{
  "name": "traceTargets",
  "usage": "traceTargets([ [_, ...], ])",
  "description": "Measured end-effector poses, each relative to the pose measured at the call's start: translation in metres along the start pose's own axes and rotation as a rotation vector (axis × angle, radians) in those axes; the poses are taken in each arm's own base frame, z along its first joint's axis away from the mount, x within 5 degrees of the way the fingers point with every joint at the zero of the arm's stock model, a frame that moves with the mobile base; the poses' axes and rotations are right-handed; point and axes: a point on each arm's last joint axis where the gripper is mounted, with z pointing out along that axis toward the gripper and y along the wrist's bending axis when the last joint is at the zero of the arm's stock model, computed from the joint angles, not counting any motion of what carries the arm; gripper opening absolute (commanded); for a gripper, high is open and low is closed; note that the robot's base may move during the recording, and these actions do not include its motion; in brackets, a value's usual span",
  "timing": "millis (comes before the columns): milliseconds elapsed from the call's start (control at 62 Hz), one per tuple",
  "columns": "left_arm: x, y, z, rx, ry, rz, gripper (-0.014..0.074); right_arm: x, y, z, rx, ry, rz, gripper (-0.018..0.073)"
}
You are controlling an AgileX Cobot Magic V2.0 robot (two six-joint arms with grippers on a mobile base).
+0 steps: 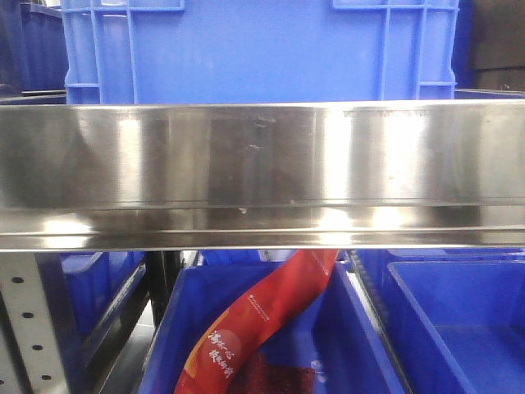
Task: Grab block from conveyor and place in blue bin
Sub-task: 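Drive up to the rack and bring both blocks over blue bins, then open both grippers to drop the blocks into the blue bins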
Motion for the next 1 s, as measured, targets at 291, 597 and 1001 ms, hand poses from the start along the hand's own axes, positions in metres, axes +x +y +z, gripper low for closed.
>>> traceTargets([
  [291,0.0,0.0,0.0,0.0,0.0,0.0,-0.0111,0.0,0.0,0.0,0.0,0.0,0.0,-0.0162],
  [597,0.0,0.0,0.0,0.0,0.0,0.0,-0.0111,-0.002,0.0,0.0,0.001,-0.018,0.0,-0.0162],
  [1001,-0.038,0.0,0.005,0.025,-0.023,-0.039,-0.0111,-0.028,0.001,0.005,0.0,-0.054,-0.004,-0.0162],
])
